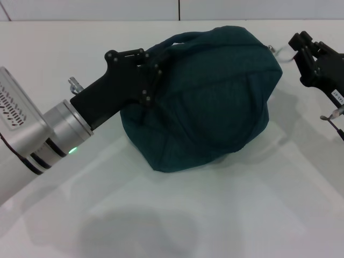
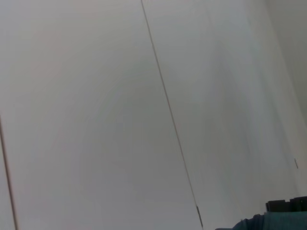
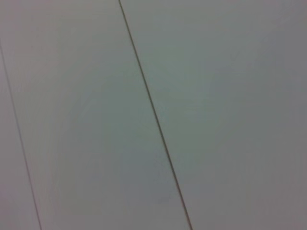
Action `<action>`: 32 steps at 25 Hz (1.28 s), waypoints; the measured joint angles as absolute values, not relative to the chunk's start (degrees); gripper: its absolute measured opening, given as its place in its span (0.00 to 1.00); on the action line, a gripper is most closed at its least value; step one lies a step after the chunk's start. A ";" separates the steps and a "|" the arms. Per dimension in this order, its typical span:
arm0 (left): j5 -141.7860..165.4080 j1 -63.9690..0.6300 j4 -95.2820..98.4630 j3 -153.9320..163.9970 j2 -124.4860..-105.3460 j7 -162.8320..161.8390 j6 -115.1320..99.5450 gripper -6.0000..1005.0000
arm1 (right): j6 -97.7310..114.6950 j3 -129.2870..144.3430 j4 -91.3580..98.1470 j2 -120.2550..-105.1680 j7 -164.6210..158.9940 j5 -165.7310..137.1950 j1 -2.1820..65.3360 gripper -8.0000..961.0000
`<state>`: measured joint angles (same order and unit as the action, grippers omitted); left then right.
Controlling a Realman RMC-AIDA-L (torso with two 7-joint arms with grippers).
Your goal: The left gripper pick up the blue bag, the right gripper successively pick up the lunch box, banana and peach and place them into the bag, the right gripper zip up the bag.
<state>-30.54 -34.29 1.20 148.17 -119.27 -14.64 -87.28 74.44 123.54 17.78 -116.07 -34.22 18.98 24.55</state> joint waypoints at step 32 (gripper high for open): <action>-30.23 -34.63 1.23 148.45 -119.38 -12.74 -87.23 0.05 | 65.87 122.69 13.43 -115.87 -31.94 10.01 30.28 0.42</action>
<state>-30.23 -34.63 1.23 148.45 -119.38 -12.74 -87.23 65.87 122.69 13.43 -115.87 -31.94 10.01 30.28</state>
